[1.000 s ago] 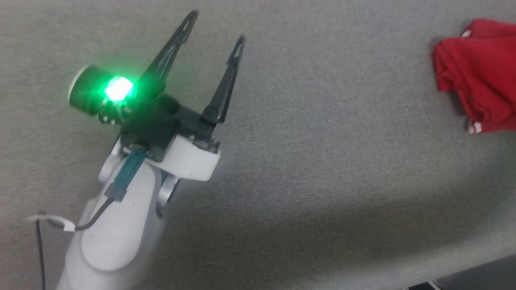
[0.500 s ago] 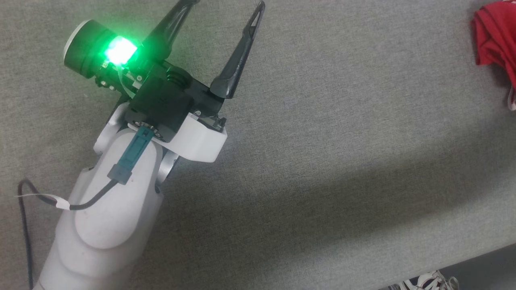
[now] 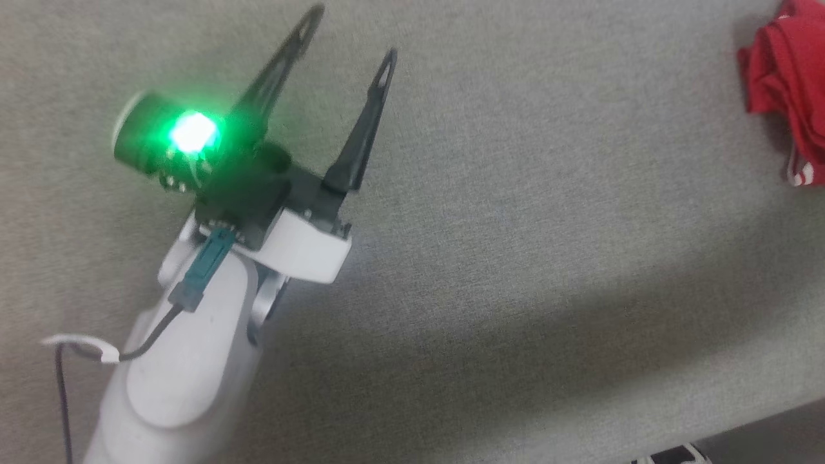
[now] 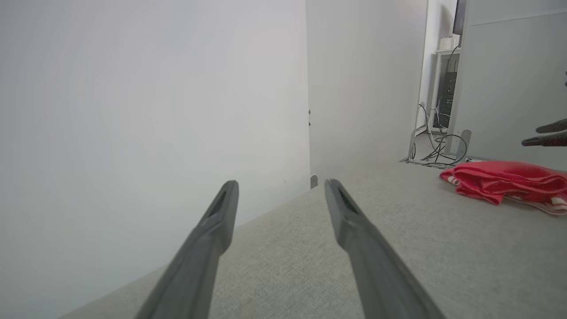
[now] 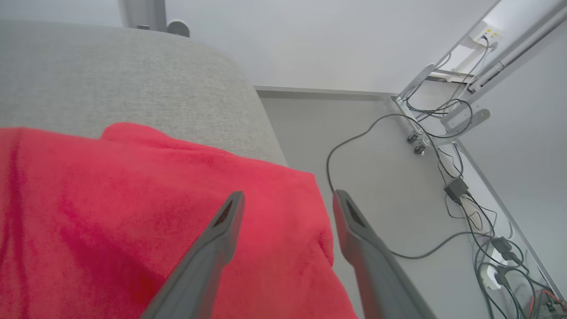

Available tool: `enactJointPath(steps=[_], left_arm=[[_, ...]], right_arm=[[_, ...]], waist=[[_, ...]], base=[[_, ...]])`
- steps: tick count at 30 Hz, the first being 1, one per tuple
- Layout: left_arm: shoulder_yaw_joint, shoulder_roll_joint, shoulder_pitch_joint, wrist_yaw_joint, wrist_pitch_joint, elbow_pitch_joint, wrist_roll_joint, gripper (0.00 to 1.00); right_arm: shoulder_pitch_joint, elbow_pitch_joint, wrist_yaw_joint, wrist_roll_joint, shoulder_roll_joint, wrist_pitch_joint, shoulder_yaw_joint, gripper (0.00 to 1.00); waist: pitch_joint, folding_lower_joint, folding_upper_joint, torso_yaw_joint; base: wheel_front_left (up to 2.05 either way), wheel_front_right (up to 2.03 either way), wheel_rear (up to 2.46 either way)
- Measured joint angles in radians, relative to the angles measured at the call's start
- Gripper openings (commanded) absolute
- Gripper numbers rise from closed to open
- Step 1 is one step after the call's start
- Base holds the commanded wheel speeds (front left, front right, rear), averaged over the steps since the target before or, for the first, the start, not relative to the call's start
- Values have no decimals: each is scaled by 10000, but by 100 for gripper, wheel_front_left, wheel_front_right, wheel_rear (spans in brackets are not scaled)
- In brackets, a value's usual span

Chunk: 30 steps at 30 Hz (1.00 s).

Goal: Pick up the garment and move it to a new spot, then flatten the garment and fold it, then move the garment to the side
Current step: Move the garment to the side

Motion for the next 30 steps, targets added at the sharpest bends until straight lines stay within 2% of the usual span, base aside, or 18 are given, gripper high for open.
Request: enactJointPath(steps=[8,13,23,30], left_arm=[[836,-337,1799,184,0,23,-385,100],[1478,-573,2954,171,2,153,-598,100],[2602,-1135,4573,-21,2,663,-859,100],[3129,-1365,5676,-188,0,715,-1034,100]], right_arm=[[963,-1292,0,58,311,-182,614,100],[1874,-2598,0,-282,445,-215,-261,100],[4574,-4635,0,-1820,2027,-224,-1894,100],[6121,-5827,0,-2150,3242,-224,-2554,100]], waist=[[-1182,0,0,358],[-1947,0,0,745],[-3428,0,0,1659],[-4413,0,0,2238]], base=[[0,0,0],[0,0,0],[0,0,0],[0,0,0]])
